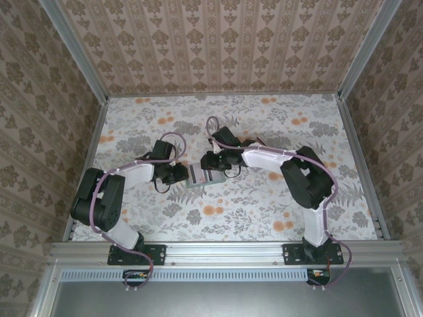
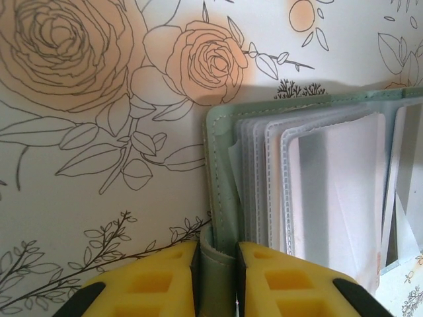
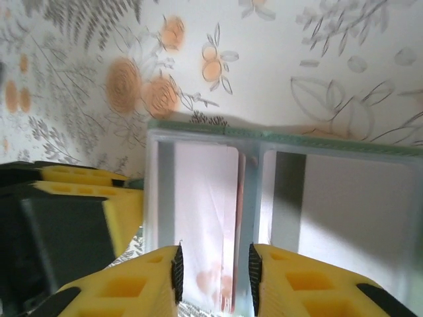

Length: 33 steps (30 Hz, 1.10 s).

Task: Put the credit cards into the card holder

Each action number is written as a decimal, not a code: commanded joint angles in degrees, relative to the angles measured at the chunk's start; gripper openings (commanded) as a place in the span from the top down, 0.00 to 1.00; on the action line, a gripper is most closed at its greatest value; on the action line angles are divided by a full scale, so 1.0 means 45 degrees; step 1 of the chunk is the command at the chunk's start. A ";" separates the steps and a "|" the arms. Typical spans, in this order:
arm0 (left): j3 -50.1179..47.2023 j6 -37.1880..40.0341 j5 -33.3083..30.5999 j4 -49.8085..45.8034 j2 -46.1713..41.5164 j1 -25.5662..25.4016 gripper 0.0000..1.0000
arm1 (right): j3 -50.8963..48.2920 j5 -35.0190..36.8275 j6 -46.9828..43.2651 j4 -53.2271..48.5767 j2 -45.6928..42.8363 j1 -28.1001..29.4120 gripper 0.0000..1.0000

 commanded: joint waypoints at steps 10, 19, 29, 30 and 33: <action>-0.0359 -0.0167 0.0315 0.0183 -0.0808 -0.0071 0.91 | -0.0766 0.0964 -0.1194 -0.1238 -0.1042 -0.0636 0.63; -0.1364 -0.0811 0.2016 0.2038 -0.1274 0.0500 1.00 | -0.1216 0.1841 -0.0685 -0.1384 -0.0678 -0.1124 0.61; -0.2342 -0.1883 0.3700 0.4181 -0.1132 0.1145 1.00 | -0.2106 0.0000 0.0478 0.0269 -0.0121 -0.1632 0.54; -0.2407 -0.1923 0.3708 0.4245 -0.1084 0.1144 1.00 | -0.2176 -0.0300 0.0631 0.0612 0.0018 -0.1630 0.53; -0.2457 -0.1885 0.3710 0.4267 -0.0959 0.1141 1.00 | -0.2006 -0.1162 0.0841 0.1097 0.0576 -0.1633 0.52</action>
